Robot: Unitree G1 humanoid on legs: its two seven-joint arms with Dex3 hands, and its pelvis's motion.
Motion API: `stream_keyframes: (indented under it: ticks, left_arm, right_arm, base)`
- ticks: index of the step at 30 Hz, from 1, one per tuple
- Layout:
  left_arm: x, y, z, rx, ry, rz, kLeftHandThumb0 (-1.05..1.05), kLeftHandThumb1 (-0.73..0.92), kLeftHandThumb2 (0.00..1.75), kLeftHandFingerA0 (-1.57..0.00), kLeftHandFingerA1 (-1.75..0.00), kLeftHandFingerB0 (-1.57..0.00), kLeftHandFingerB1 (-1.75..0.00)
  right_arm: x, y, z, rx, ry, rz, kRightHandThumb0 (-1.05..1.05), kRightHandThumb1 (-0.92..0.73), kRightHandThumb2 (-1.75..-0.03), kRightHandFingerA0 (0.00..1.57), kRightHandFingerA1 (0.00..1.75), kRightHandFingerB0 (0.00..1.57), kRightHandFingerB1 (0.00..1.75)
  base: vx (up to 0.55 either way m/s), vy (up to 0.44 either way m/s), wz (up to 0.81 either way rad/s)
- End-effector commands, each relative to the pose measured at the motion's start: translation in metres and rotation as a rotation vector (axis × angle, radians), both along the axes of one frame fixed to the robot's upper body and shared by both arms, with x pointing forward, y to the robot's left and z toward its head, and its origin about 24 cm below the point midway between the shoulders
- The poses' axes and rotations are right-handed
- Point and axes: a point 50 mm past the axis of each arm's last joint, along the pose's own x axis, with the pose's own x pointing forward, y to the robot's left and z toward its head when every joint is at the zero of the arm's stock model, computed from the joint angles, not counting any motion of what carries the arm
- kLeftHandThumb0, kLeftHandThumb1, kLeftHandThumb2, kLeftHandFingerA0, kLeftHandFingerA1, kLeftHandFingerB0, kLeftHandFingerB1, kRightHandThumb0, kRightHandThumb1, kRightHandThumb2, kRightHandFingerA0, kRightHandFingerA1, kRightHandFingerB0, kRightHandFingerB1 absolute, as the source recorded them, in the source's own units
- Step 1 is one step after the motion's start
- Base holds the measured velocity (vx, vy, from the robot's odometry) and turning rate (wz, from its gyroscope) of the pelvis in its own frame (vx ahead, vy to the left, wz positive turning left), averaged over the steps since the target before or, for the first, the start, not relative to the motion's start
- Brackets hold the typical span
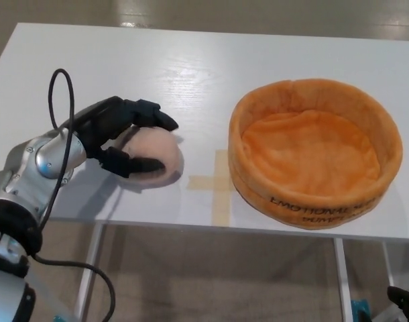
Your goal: Use the left hand to pick up the pink round toy on the left and place it inside the orange plate on the desk.
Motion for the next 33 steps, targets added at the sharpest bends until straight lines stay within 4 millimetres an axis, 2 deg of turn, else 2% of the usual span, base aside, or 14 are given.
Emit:
stream_keyframes:
  ticks: [1, 4, 5, 9, 14, 15, 18, 21, 23, 25, 26, 27, 29, 33]
  left_arm:
    - [-0.007, -0.001, -0.017, -0.038, 0.053, -0.007, -0.15, 0.75, 0.74, -0.92, -0.84, -0.89, -0.72]
    - [-0.006, 0.0, -0.016, -0.051, 0.056, 0.003, -0.16, 0.74, 0.74, -0.9, -0.79, -0.89, -0.73]
    - [-0.005, 0.0, -0.013, -0.06, 0.036, 0.008, -0.17, 0.75, 0.72, -0.95, -1.04, -0.9, -0.71]
    - [-0.004, 0.002, -0.004, -0.107, -0.016, 0.012, -0.16, 0.75, 0.71, -0.91, -1.09, -0.9, -0.69]
    - [0.003, 0.011, 0.017, -0.222, -0.059, 0.062, -0.12, 0.77, 0.67, -0.91, -0.89, -0.88, -0.66]
    - [0.006, 0.015, 0.031, -0.275, -0.111, 0.071, -0.1, 0.74, 0.71, -0.93, -1.13, -0.89, -0.69]
    - [0.007, 0.018, 0.049, -0.321, -0.185, 0.06, -0.13, 0.75, 0.69, -0.95, -1.07, -0.89, -0.74]
    - [0.007, 0.018, 0.058, -0.344, -0.218, 0.042, -0.13, 0.75, 0.7, -0.99, -1.18, -0.88, -0.72]
    - [0.007, 0.012, 0.077, -0.389, -0.284, -0.003, -0.12, 0.74, 0.72, -1.02, -1.21, -0.91, -0.69]
    - [0.007, 0.012, 0.079, -0.395, -0.291, -0.009, -0.12, 0.74, 0.72, -1.02, -1.21, -0.91, -0.69]
    - [0.007, 0.009, 0.083, -0.402, -0.299, -0.025, -0.11, 0.73, 0.73, -1.01, -1.02, -0.92, -0.68]
    - [0.007, 0.005, 0.089, -0.412, -0.308, -0.046, -0.11, 0.73, 0.73, -1.01, -1.02, -0.92, -0.68]
    - [0.002, -0.027, 0.106, -0.326, -0.401, -0.178, -0.13, 0.66, 0.75, -1.03, -1.07, -0.96, -0.64]
    - [-0.001, -0.042, 0.111, -0.295, -0.409, -0.222, -0.18, 0.69, 0.73, -1.02, -1.2, -0.95, -0.66]
  right_arm:
    - [-0.002, -0.001, -0.001, 0.011, 0.008, -0.009, -0.46, -0.38, -0.94, 0.4, 0.83, 0.12, 0.65]
    - [-0.002, -0.001, -0.001, 0.006, 0.011, -0.005, -0.47, -0.38, -0.94, 0.41, 0.83, 0.13, 0.66]
    - [-0.002, -0.001, -0.001, 0.004, 0.011, -0.007, -0.48, -0.38, -0.94, 0.42, 0.83, 0.16, 0.66]
    - [-0.002, -0.002, -0.001, 0.007, 0.007, -0.013, -0.49, -0.38, -0.94, 0.41, 0.84, 0.16, 0.68]
    - [-0.002, -0.002, -0.001, 0.016, 0.005, -0.021, -0.51, -0.38, -0.96, 0.41, 0.84, 0.19, 0.71]
    - [-0.003, -0.003, -0.001, 0.013, 0.008, -0.015, -0.53, -0.39, -0.96, 0.39, 0.82, 0.18, 0.7]
    - [-0.003, -0.003, -0.001, 0.001, 0.014, -0.007, -0.51, -0.39, -0.96, 0.38, 0.8, 0.19, 0.7]
    - [-0.003, -0.003, -0.001, -0.006, 0.011, -0.007, -0.5, -0.4, -0.96, 0.39, 0.82, 0.19, 0.71]
    - [-0.003, -0.004, -0.001, 0.008, 0.009, -0.007, -0.43, -0.36, -0.99, 0.38, 0.77, 0.18, 0.66]
    - [-0.002, -0.004, -0.001, 0.009, 0.009, -0.007, -0.43, -0.36, -0.99, 0.38, 0.77, 0.18, 0.66]
    - [-0.002, -0.003, -0.001, 0.007, 0.008, -0.006, -0.52, -0.38, -0.96, 0.4, 0.84, 0.19, 0.71]
    - [-0.002, -0.003, -0.001, 0.004, 0.007, -0.006, -0.52, -0.38, -0.96, 0.4, 0.84, 0.19, 0.71]
    - [-0.001, -0.002, 0.0, 0.004, 0.007, -0.004, -0.51, -0.39, -0.95, 0.39, 0.81, 0.19, 0.69]
    - [0.0, -0.001, 0.0, 0.014, 0.004, 0.001, -0.52, -0.39, -0.97, 0.39, 0.81, 0.19, 0.69]
  base:
    - [0.0, 0.0, 0.0]
    - [0.0, 0.0, 0.0]
    - [0.0, 0.0, 0.0]
    - [0.0, 0.0, 0.0]
    - [0.0, 0.0, 0.0]
    - [0.0, 0.0, 0.0]
    - [0.0, 0.0, 0.0]
    - [0.0, 0.0, 0.0]
    - [0.0, 0.0, 0.0]
    - [0.0, 0.0, 0.0]
    - [0.0, 0.0, 0.0]
    - [0.0, 0.0, 0.0]
    - [0.0, 0.0, 0.0]
    - [0.0, 0.0, 0.0]
